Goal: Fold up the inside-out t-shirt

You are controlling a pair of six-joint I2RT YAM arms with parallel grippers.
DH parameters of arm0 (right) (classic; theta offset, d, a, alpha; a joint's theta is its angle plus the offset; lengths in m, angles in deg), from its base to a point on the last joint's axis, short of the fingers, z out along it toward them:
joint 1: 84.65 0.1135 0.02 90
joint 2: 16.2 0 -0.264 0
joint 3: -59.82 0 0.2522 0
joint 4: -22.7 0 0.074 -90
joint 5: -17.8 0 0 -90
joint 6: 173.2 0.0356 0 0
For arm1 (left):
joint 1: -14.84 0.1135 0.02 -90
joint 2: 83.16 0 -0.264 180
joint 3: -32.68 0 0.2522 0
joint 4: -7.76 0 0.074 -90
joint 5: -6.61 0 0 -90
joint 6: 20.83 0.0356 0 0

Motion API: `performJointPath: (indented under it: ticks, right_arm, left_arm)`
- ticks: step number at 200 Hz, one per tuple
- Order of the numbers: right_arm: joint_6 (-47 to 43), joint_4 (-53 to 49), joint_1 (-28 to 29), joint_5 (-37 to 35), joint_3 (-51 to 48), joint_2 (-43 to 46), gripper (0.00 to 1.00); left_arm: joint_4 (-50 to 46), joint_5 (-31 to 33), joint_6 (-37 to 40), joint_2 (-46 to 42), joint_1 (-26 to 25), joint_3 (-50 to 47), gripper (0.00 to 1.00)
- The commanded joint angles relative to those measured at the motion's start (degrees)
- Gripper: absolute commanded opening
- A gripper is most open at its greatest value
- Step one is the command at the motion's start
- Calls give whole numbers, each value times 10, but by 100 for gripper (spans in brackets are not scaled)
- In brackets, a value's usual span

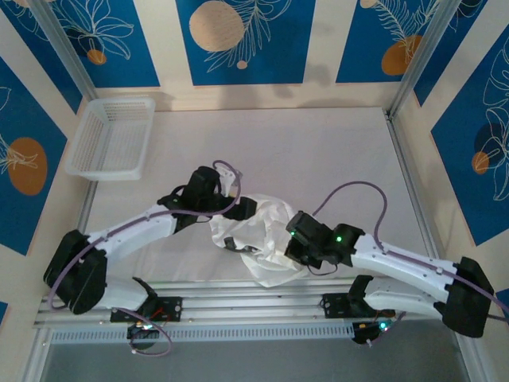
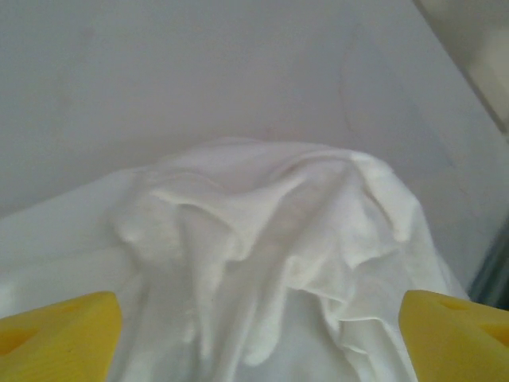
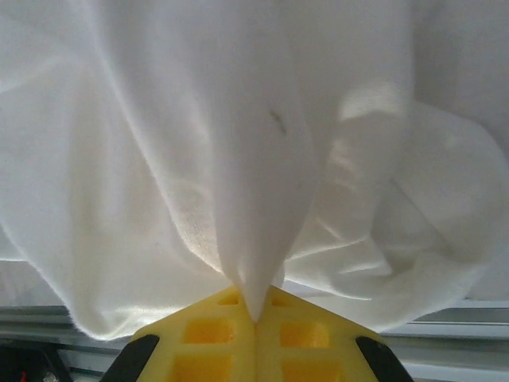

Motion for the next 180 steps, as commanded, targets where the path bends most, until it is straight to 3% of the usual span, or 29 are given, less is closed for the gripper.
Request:
performJointPath:
  ticks: [1, 30, 49, 69, 86, 93, 121, 150, 180]
  right_arm:
    - [-18, 23, -8, -6, -29, 46, 0]
    - [-28, 30, -25, 3, -51, 101, 0]
    - [-5, -3, -31, -7, -68, 139, 4]
    - [9, -29, -42, -6, -86, 179, 10]
    - [5, -41, -51, -1, -94, 201, 12]
    - [3, -47, -54, 1, -96, 205, 13]
    - [-12, -58, -63, 9, -95, 207, 18]
    - [-31, -82, -65, -10, -76, 207, 22]
    - [-94, -65, -65, -10, -53, 198, 34]
  left_arm:
    - [-20, -152, 25, 71, -29, 65, 88]
    - [-33, -118, -45, 154, -52, 93, 89]
    - [-41, -69, -49, 183, -61, 104, 82]
    - [-55, -6, -50, 193, -63, 109, 57]
    - [-62, 23, -42, 189, -62, 110, 27]
    - [-64, 28, -38, 187, -63, 111, 22]
    - [-52, 7, -20, 176, -63, 103, 20]
    - [-21, -10, -21, 155, -62, 79, 7]
    - [2, -38, -21, 142, -62, 74, 2]
